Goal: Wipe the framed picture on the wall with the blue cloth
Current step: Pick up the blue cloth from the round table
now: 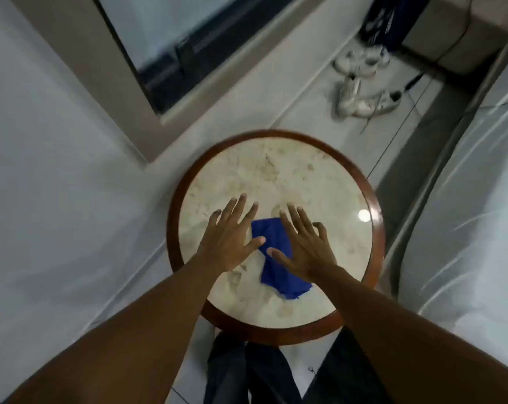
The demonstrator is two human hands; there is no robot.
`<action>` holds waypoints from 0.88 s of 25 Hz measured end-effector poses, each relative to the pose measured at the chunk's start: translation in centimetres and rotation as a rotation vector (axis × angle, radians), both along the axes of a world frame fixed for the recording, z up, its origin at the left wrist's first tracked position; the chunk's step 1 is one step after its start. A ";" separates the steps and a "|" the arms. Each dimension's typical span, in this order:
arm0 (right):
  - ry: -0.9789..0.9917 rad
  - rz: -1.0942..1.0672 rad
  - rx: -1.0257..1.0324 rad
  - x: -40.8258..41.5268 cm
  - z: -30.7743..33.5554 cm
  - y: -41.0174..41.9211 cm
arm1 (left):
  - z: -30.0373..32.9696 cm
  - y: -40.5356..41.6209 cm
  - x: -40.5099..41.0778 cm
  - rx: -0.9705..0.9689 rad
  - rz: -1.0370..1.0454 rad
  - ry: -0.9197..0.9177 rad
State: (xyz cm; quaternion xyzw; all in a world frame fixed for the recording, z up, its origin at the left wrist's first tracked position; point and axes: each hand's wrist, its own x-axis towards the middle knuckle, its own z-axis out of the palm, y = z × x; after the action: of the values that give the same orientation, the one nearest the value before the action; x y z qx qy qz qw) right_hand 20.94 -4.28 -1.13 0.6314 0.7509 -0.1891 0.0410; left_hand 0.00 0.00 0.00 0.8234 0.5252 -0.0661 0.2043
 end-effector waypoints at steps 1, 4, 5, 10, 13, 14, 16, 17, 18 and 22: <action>-0.009 0.025 -0.022 -0.3 -3.7 -0.3 | -3.8 -0.4 0.7 -0.037 0.016 0.020; -0.003 -0.018 0.118 -1.5 -10.8 -1.0 | -12.5 -2.1 1.2 0.126 0.103 0.037; 0.020 -0.049 0.174 -1.7 -12.7 -1.3 | -14.9 -2.9 1.2 0.195 0.108 0.025; 0.131 -0.050 0.257 -1.8 -13.1 -1.1 | -14.7 -3.1 1.6 0.289 0.048 0.000; 0.168 -0.073 0.264 -2.2 -11.0 -1.1 | -10.6 -2.3 1.5 0.262 0.012 0.001; 0.185 -0.087 0.274 -2.7 -9.4 -0.9 | -8.4 -1.8 1.0 0.274 0.001 0.013; 0.232 -0.105 0.320 -4.0 -5.2 -0.8 | -3.9 -1.3 -0.3 0.316 -0.014 0.027; 0.260 -0.092 0.368 -4.9 -1.6 -0.1 | -0.5 -0.9 -1.3 0.366 -0.017 0.026; 0.291 -0.080 0.399 -5.8 1.5 0.4 | 2.5 -0.7 -2.1 0.395 -0.010 0.017; 0.428 0.072 0.607 -10.5 18.6 4.8 | 18.7 0.4 -6.7 0.589 0.128 -0.073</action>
State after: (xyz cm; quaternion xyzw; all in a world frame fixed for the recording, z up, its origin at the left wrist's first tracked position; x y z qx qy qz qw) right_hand 10.43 0.50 17.49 0.5342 0.7861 -0.0841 -0.2993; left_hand -6.67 0.43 18.66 0.8143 0.5650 0.1316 -0.0209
